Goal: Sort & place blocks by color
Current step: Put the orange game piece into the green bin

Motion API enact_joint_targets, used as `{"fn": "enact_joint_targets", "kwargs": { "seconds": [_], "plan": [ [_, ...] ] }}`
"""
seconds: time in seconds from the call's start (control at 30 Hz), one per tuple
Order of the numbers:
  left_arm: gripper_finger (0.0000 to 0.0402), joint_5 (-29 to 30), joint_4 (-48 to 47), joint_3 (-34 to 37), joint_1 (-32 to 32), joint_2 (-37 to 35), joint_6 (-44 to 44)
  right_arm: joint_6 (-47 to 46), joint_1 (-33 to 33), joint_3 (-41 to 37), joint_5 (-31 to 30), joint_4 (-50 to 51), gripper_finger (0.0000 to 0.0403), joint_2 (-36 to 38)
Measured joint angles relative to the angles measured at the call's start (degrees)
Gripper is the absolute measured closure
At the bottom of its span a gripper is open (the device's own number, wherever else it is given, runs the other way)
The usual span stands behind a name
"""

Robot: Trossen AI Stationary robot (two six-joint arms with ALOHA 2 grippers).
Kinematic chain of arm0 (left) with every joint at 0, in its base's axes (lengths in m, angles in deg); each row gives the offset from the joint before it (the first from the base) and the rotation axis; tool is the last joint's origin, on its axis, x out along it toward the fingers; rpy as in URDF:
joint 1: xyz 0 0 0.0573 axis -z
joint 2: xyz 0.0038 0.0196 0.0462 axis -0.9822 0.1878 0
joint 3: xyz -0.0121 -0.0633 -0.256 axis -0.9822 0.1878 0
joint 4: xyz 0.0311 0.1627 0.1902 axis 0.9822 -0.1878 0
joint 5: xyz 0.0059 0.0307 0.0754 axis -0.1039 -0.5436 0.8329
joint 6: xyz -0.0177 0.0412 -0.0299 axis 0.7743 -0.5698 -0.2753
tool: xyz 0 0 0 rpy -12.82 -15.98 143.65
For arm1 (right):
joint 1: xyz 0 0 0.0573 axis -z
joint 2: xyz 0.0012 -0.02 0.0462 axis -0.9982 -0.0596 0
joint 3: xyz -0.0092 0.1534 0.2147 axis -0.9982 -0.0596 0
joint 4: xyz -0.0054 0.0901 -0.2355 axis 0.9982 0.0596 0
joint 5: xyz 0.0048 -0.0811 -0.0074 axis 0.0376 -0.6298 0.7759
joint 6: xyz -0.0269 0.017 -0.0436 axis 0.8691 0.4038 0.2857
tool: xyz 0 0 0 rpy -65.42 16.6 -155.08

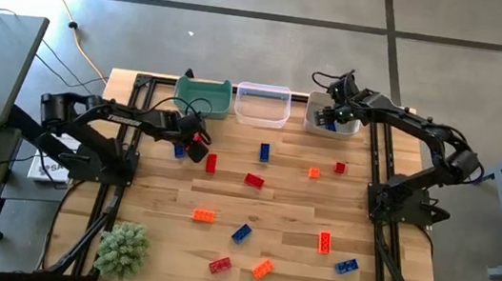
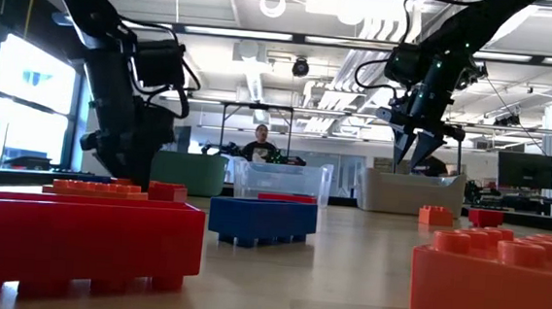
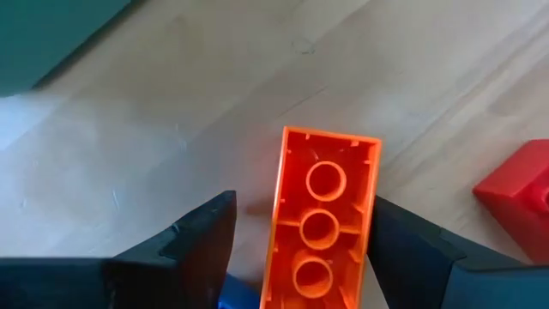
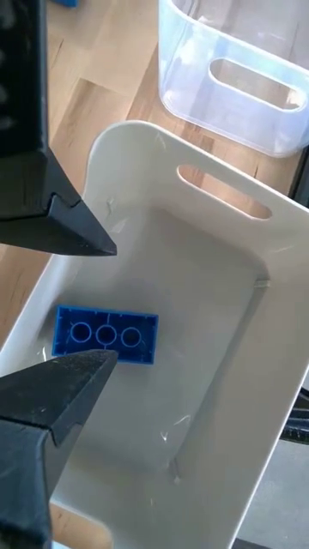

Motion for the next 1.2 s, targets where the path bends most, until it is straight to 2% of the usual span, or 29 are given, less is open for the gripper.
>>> {"fn": "enact_joint_targets", "kwargs": {
  "seconds": [0.13,0.33,0.4,0.7,1.0,1.2],
  "plan": [
    [0.0195,0.12,0.18,-0.11,0.02,0.71,0.04,0.02,0.00,0.00,0.21,0.00,0.0226,0.00],
    [0.0274,0.15,0.82,-0.09,0.15,0.61,-1.68,1.08,-0.02,0.00,0.22,-0.01,0.0226,0.00],
    [0.0290,0.13,1.43,-0.09,0.15,0.61,-2.36,1.09,-0.01,0.00,0.22,-0.01,0.0226,0.00],
    [0.0290,-0.47,0.81,-1.84,0.13,0.89,-2.53,2.58,-0.01,0.00,1.20,-0.02,0.0226,0.00],
    [0.0290,0.42,-1.45,-11.38,0.13,0.82,-4.87,4.15,-0.02,0.00,3.02,-0.02,0.0226,0.00],
    [0.0290,4.60,-4.37,-18.97,0.12,0.80,-8.48,5.86,0.00,0.00,4.10,-0.05,0.0226,0.00]
  ]
}}
